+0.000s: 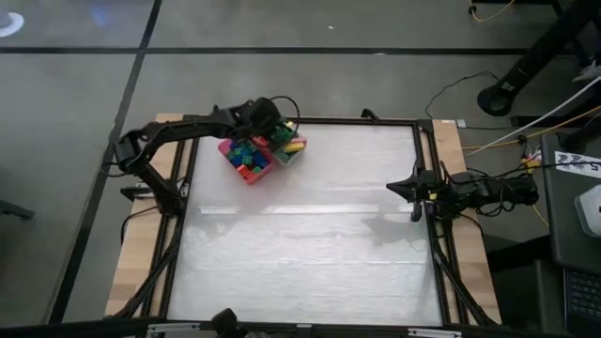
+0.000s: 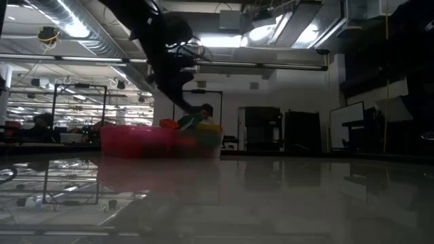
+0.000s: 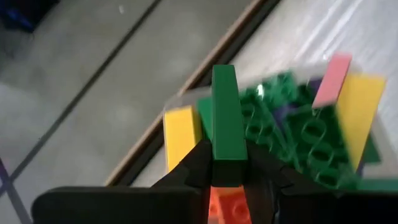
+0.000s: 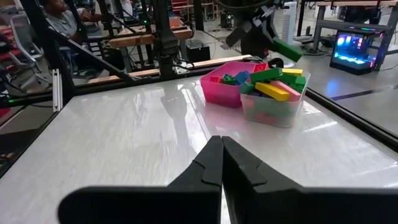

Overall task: Sort blocks by size
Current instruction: Put the big green block into the white bin, then return to Home Position

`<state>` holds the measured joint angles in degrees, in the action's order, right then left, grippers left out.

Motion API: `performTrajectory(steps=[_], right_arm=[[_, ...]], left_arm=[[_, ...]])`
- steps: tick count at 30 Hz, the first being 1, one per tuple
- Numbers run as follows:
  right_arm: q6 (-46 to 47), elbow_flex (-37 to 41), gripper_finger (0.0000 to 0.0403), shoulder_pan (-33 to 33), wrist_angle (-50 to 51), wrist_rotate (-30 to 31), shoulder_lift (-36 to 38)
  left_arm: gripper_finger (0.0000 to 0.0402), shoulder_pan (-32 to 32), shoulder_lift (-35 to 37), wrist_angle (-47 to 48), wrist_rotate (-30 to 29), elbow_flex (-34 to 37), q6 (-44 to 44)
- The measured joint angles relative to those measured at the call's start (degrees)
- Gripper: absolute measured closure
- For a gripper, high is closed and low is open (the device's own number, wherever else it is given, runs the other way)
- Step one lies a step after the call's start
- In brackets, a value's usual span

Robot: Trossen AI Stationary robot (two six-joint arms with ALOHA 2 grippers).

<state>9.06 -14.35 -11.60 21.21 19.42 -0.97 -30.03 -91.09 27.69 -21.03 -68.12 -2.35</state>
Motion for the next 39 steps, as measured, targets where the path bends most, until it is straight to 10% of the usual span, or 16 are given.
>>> performTrajectory(steps=[39], right_arm=[[-0.02,0.00,0.0397,0.00,-0.04,0.02,0.00]], left_arm=[[0.0308,-2.94,-0.94,4.78,7.63,0.24,-2.21]])
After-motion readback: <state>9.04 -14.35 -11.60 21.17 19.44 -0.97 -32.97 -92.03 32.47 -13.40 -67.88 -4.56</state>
